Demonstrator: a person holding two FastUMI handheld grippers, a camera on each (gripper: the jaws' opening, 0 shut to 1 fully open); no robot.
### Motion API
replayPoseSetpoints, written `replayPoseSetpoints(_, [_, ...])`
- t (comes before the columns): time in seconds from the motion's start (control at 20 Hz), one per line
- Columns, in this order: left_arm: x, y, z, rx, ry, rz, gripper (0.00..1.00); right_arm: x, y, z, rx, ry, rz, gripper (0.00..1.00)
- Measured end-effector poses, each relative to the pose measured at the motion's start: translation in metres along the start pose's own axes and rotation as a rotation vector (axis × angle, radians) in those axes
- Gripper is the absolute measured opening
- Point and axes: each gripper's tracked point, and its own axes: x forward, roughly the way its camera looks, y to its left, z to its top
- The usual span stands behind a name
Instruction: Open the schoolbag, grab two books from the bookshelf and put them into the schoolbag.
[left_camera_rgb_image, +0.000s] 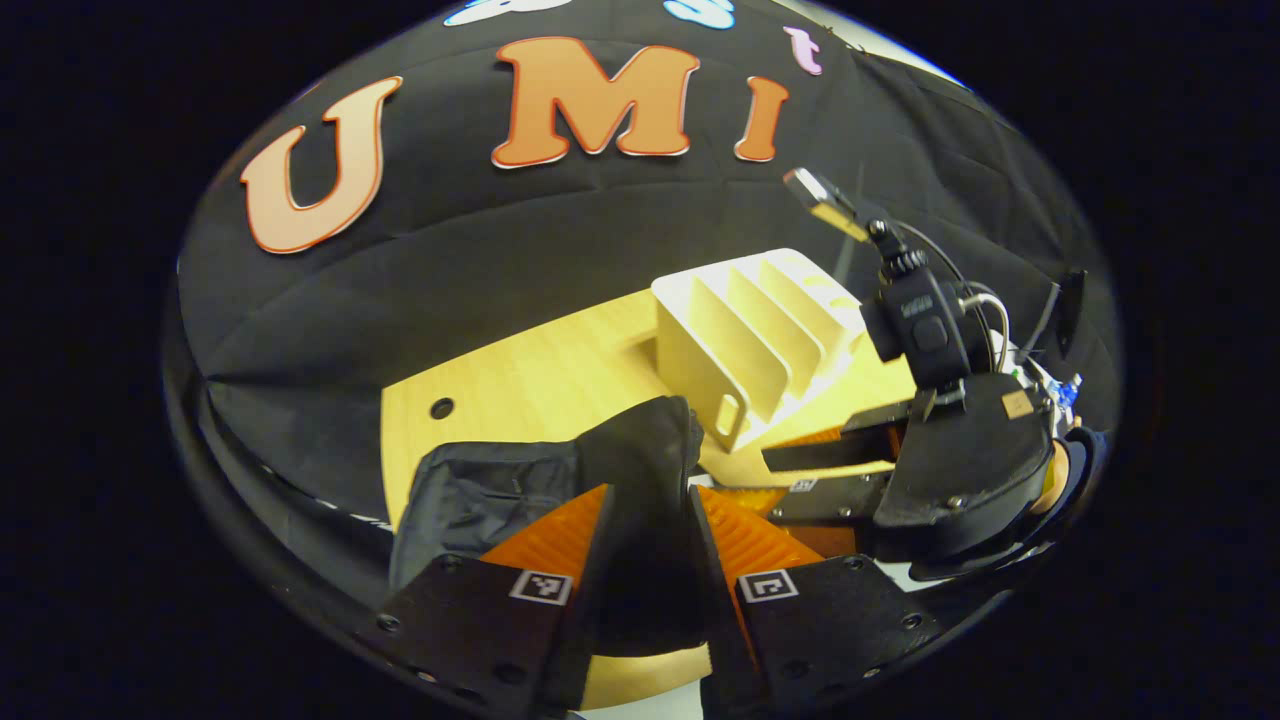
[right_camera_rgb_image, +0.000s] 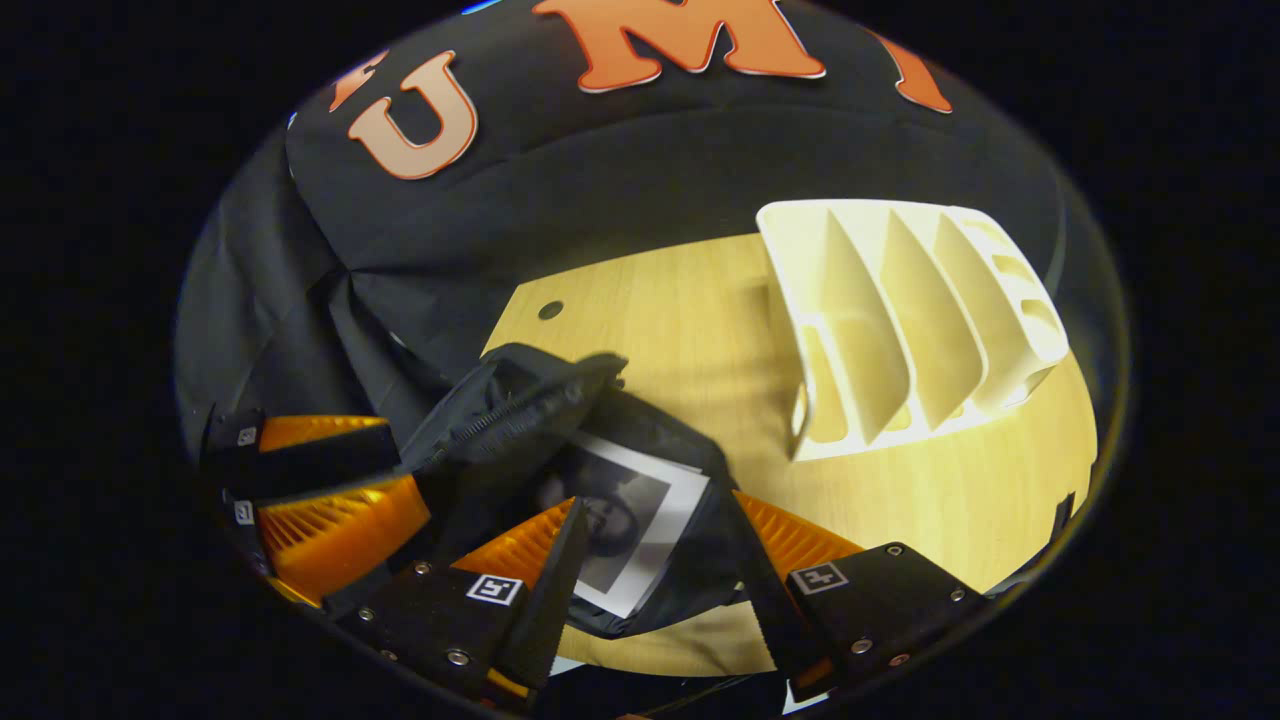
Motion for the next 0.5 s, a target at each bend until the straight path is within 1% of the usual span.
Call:
replayPoseSetpoints(0.05, [0.0, -0.003, -0.003, -0.011, 0.001, -0.019, 0.51, -0.004, -0.005, 0.006, 0.013, -0.022, -0.025, 0.84])
replayPoseSetpoints(0.1, [0.001, -0.005, -0.005, -0.024, -0.001, -0.032, 0.51, -0.009, -0.01, 0.01, 0.024, -0.044, -0.047, 0.87])
replayPoseSetpoints(0.2, [0.002, -0.007, -0.01, -0.042, -0.002, -0.046, 0.52, -0.022, -0.022, 0.019, 0.043, -0.086, -0.096, 0.88])
replayPoseSetpoints(0.3, [-0.002, -0.008, -0.009, -0.05, -0.013, -0.046, 0.52, -0.03, -0.032, 0.024, 0.055, -0.126, -0.125, 0.88])
replayPoseSetpoints(0.35, [-0.004, -0.009, -0.006, -0.052, -0.023, -0.047, 0.63, -0.033, -0.039, 0.027, 0.055, -0.144, -0.141, 0.88])
replayPoseSetpoints(0.4, [-0.004, -0.011, -0.001, -0.054, -0.033, -0.051, 0.66, -0.035, -0.044, 0.032, 0.045, -0.161, -0.152, 0.88])
replayPoseSetpoints(0.45, [-0.003, -0.014, 0.003, -0.061, -0.042, -0.054, 0.75, -0.037, -0.051, 0.038, 0.033, -0.181, -0.167, 0.88])
replayPoseSetpoints(0.5, [-0.003, -0.016, 0.005, -0.067, -0.053, -0.053, 0.79, -0.039, -0.056, 0.042, 0.021, -0.196, -0.172, 0.89])
